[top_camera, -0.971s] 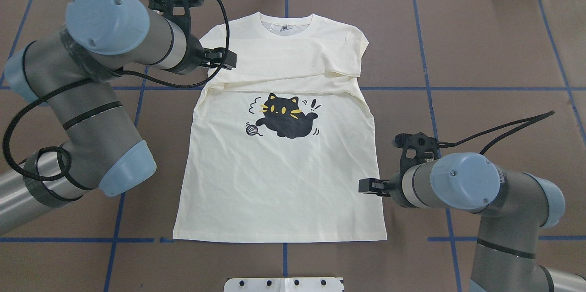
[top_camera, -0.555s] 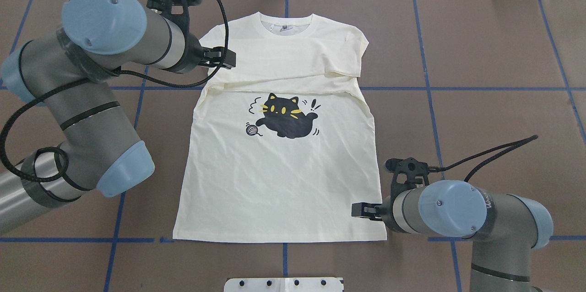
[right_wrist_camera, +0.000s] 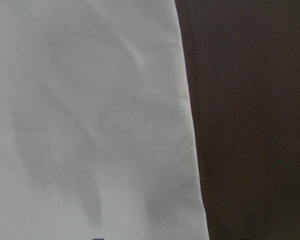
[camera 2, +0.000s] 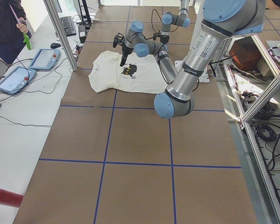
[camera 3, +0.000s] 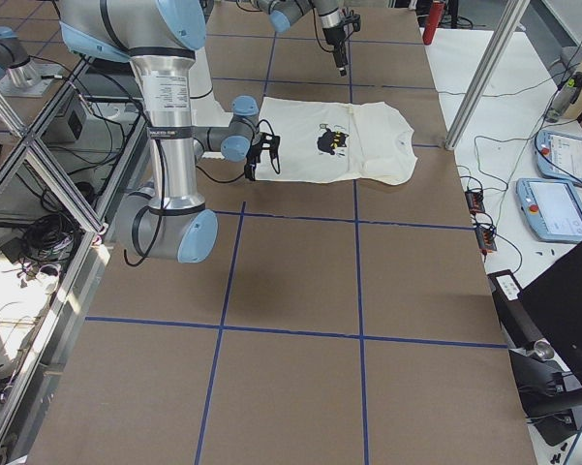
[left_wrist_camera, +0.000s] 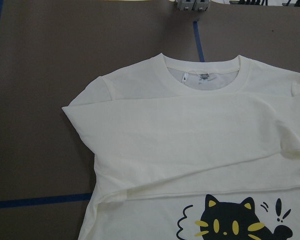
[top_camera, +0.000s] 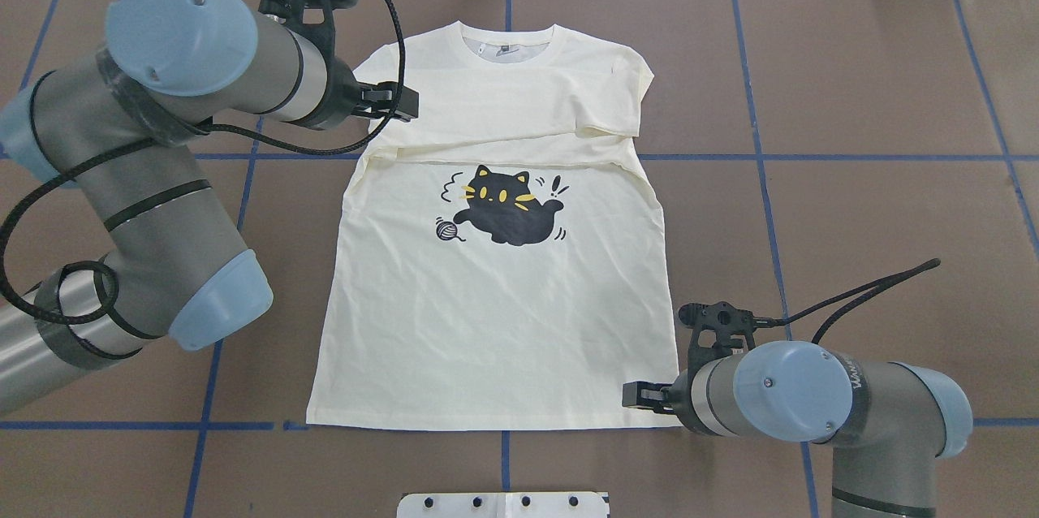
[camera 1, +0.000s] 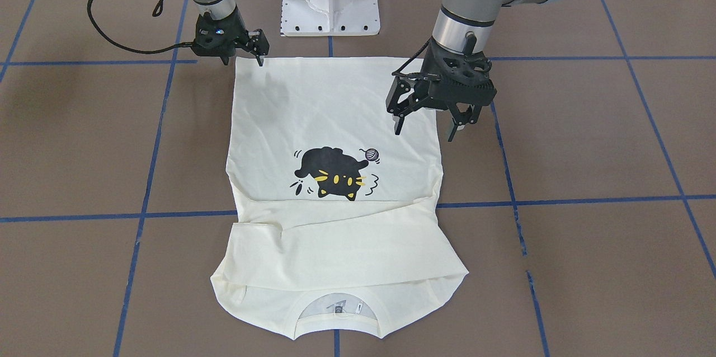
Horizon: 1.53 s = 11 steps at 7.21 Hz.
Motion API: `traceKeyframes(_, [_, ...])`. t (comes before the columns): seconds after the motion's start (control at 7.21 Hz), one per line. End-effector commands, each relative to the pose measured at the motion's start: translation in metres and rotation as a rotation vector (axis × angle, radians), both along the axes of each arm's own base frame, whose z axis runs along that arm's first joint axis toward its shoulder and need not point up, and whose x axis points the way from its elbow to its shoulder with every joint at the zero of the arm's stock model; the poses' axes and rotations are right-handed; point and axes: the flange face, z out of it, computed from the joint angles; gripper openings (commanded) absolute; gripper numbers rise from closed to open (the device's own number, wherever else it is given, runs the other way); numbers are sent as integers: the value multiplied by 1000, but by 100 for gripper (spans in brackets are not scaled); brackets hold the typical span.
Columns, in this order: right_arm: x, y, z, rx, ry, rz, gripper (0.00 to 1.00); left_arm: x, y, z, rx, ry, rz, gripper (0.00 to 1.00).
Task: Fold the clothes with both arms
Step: 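Release the sleeve with the left gripper while the right gripper reaches the hem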
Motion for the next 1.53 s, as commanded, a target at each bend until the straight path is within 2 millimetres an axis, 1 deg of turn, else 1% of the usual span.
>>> traceKeyframes(0.0, [2, 3, 8, -15, 14, -2, 73, -1, 0, -1, 2, 1, -1, 100])
traceKeyframes(0.28, [5, 4, 14, -24, 25, -7, 68, -1, 1, -2, 3, 3, 0, 100])
traceKeyframes(0.42, [6, 5, 17, -26, 30, -10, 64, -2, 0, -2, 3, 3, -3, 100])
traceKeyframes(0.69, [4, 8, 17, -46, 28, -4, 61, -5, -2, -2, 3, 3, -8, 100])
traceKeyframes(0.83, [3, 10, 17, -47, 28, -8, 58, -7, -3, -2, 4, 4, -12, 100])
traceKeyframes(0.97, [3, 10, 17, -47, 28, -8, 42, -8, -5, 0, 1, 1, -14, 100])
traceKeyframes(1.11, [3, 11, 16, -48, 28, -9, 16, -8, -5, 0, 1, 1, -14, 99])
traceKeyframes(1.25, [3, 11, 16, -50, 26, -13, 0, -8, -5, 0, 1, 1, -14, 99])
traceKeyframes(1.39, [3, 11, 16, -51, 26, -12, 0, -8, -5, 0, 1, 0, -15, 99])
